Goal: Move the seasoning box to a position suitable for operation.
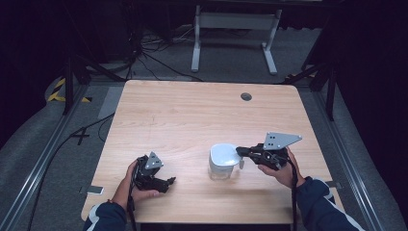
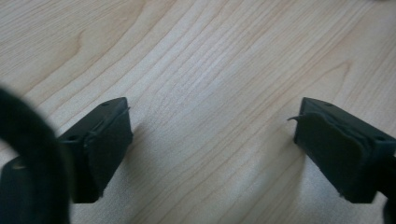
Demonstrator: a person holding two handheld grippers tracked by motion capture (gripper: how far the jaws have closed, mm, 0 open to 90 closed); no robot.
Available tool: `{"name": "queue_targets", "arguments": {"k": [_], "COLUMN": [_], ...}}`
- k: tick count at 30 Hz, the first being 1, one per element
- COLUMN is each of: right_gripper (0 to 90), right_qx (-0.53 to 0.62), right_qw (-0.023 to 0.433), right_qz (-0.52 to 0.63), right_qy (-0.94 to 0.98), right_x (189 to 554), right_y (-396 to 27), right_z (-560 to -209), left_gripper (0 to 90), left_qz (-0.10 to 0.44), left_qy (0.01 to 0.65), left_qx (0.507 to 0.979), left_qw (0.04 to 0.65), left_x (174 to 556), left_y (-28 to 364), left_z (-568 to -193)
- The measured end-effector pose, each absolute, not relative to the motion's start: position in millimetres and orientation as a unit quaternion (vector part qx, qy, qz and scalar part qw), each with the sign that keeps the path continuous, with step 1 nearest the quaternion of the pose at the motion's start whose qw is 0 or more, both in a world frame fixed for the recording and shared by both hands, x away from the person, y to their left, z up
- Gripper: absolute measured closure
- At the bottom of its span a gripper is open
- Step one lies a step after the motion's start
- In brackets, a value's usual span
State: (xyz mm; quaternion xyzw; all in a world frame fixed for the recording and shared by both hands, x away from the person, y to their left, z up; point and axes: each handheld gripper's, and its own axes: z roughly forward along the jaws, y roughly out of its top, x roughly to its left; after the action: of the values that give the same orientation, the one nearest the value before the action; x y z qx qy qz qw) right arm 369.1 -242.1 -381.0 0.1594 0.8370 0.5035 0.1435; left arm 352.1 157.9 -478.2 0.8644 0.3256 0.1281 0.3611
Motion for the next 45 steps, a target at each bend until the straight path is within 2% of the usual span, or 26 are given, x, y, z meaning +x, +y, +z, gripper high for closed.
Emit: {"name": "queue_targets", "arguments": {"k": [2,3,4,5,7,8,13,16,29,45], "right_gripper": [90.0,90.0,90.0,90.0,90.0,90.0,90.0,90.0,90.0,90.0], "right_qx": [0.160,0.160,0.160,0.160,0.160,0.159,0.159,0.160,0.161,0.160], "right_qw": [0.144,0.144,0.144,0.144,0.145,0.145,0.146,0.146,0.147,0.148], "right_qz": [0.504,0.504,0.504,0.504,0.504,0.504,0.505,0.505,0.504,0.500], "right_qy": [0.837,0.837,0.837,0.837,0.836,0.836,0.836,0.835,0.836,0.838], "right_x": [369.1,369.1,369.1,368.9,368.9,368.9,368.7,368.3,367.8,367.6], "right_y": [-242.2,-242.2,-242.3,-242.2,-242.2,-242.4,-243.4,-244.0,-246.3,-246.5], "right_z": [-381.2,-381.2,-381.3,-381.1,-381.3,-381.3,-381.6,-381.8,-382.8,-383.2], "left_gripper": [22.2,31.1,36.5,37.1,46.9,48.5,69.2,78.3,89.3,89.8], "left_qz": [0.130,0.136,0.138,0.141,0.142,0.137,0.146,0.147,0.148,0.147], "left_qy": [0.324,0.312,0.304,0.299,0.296,0.297,0.286,0.272,0.216,0.183], "left_qx": [0.862,0.865,0.866,0.866,0.862,0.861,0.856,0.849,0.846,0.843], "left_qw": [0.367,0.369,0.373,0.374,0.385,0.390,0.405,0.428,0.465,0.484], "left_x": [350.6,349.5,348.6,348.7,348.5,349.4,350.2,349.9,350.4,351.4], "left_y": [157.6,157.0,155.5,154.0,151.1,149.6,144.0,136.9,91.3,61.8], "left_z": [-477.0,-475.4,-473.8,-471.8,-467.2,-465.0,-453.4,-440.0,-404.4,-389.8]}}
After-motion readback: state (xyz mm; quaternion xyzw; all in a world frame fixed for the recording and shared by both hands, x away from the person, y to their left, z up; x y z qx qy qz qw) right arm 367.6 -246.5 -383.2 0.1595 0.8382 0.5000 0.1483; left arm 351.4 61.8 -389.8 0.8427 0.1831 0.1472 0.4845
